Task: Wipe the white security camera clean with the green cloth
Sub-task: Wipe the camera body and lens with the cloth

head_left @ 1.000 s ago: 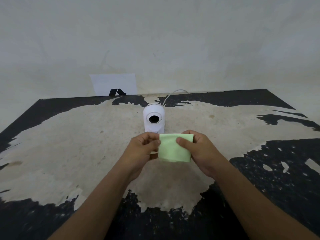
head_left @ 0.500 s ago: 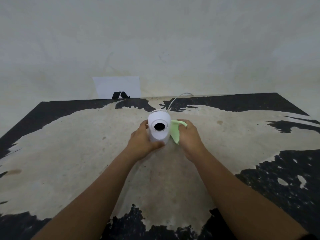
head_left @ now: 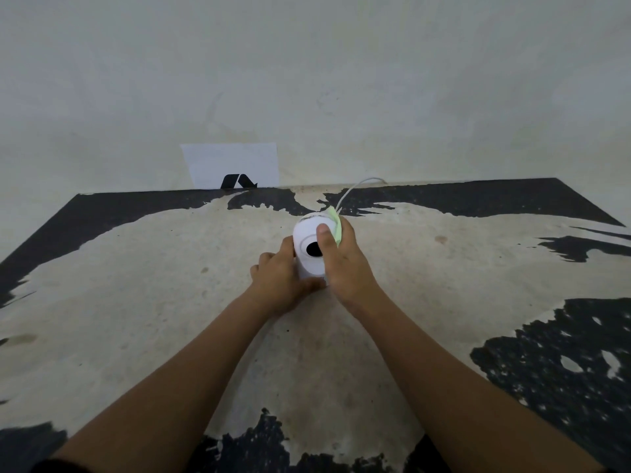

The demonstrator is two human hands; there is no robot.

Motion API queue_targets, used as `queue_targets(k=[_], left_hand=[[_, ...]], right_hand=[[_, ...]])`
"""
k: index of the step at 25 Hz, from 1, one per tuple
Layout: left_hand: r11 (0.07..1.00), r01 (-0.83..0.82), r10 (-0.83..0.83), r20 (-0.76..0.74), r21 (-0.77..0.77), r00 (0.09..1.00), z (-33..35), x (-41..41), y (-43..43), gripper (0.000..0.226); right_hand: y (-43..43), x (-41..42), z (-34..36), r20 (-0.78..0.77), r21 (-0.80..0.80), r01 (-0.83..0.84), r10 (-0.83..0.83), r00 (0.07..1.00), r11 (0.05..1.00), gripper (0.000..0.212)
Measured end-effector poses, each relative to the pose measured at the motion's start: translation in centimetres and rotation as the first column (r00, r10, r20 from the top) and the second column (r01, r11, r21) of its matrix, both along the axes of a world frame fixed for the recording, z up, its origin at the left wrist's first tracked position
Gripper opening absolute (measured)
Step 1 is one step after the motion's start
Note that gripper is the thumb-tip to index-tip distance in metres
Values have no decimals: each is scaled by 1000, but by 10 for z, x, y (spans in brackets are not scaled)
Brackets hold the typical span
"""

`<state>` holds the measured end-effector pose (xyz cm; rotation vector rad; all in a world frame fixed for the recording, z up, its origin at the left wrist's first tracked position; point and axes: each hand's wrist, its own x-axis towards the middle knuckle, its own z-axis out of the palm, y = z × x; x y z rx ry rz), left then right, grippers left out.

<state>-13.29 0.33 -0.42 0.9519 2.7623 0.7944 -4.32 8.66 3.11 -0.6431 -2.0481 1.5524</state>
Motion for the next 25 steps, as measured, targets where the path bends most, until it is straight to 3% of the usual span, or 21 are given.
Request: queue_targets(k=[6, 9, 14, 19, 25], left_hand=[[999, 12, -10, -43, 46, 999, 0, 2, -1, 81], [999, 17, -16, -37, 31, 999, -2, 2, -1, 72], [999, 1, -3, -34, -47, 999, 0, 0, 2, 72], [999, 5, -4, -26, 48, 1000, 0, 5, -2, 85], [1000, -14, 14, -20, 11, 1000, 1, 3, 1, 66]], right_hand=[[8, 12, -25, 326, 185, -134, 68, 943, 974, 73], [2, 19, -23, 274, 228, -156, 91, 958, 961, 90], [-5, 9, 0, 99, 396, -55, 17, 995, 917, 79], [7, 2, -8, 221, 60, -28, 14, 975, 998, 64], [-10, 18, -27, 109, 152, -83, 67, 992, 985, 90]])
